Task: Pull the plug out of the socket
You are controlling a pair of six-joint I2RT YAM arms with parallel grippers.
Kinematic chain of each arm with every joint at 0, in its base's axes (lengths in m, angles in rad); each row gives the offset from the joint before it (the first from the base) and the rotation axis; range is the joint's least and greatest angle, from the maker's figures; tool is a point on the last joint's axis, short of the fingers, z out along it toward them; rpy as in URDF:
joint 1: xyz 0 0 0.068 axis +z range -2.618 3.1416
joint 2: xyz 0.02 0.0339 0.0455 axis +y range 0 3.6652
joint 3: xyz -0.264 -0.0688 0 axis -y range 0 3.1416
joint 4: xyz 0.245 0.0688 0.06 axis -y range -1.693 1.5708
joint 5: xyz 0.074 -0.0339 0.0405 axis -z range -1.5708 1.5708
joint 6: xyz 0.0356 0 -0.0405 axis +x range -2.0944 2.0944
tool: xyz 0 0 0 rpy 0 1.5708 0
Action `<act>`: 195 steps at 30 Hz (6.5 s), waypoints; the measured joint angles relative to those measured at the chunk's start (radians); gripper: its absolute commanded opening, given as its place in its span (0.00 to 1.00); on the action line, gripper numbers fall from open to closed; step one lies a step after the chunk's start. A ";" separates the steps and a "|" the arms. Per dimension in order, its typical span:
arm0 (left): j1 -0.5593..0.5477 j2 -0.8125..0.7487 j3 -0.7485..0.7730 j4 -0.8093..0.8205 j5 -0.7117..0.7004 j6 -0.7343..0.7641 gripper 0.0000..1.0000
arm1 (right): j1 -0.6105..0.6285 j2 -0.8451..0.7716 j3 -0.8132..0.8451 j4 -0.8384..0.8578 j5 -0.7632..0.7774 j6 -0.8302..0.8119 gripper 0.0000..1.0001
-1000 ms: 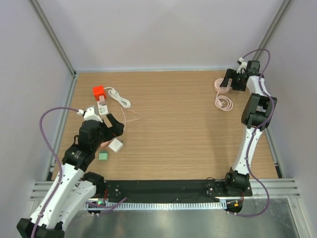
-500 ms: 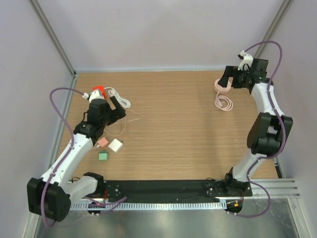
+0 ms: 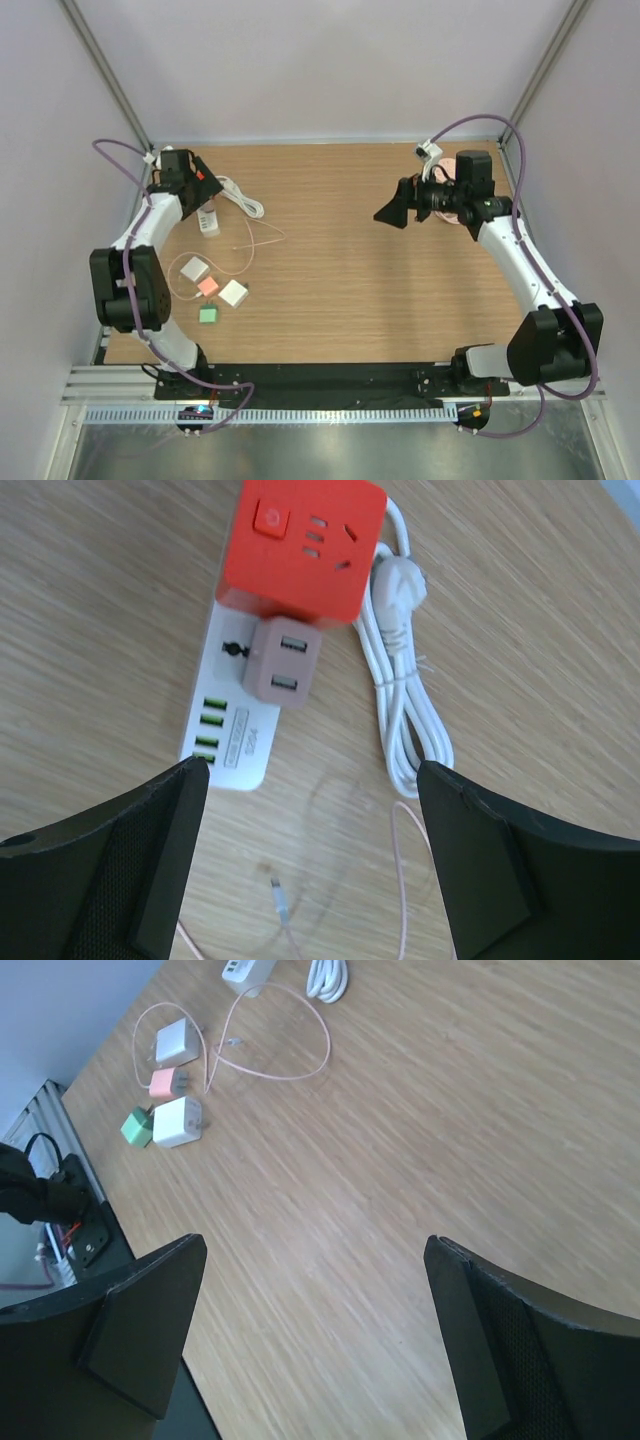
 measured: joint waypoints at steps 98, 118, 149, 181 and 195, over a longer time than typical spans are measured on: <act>-0.795 0.049 -0.063 0.466 -0.049 -0.381 0.00 | 0.188 0.079 -0.393 0.499 0.289 0.476 0.83; -0.863 0.098 -0.071 0.491 -0.210 -0.483 0.00 | 0.198 0.198 -0.262 0.351 0.300 0.423 0.01; -0.862 -0.035 0.119 0.009 -0.113 -0.529 0.00 | 0.137 0.061 -0.293 0.282 0.470 0.325 0.01; -0.645 -0.440 -0.584 -0.111 -0.161 -0.412 0.02 | -0.097 0.065 -0.378 0.403 0.149 0.336 0.01; -0.613 -0.426 -0.619 -0.139 -0.201 -0.489 0.65 | -0.097 0.065 -0.378 0.407 0.121 0.339 0.01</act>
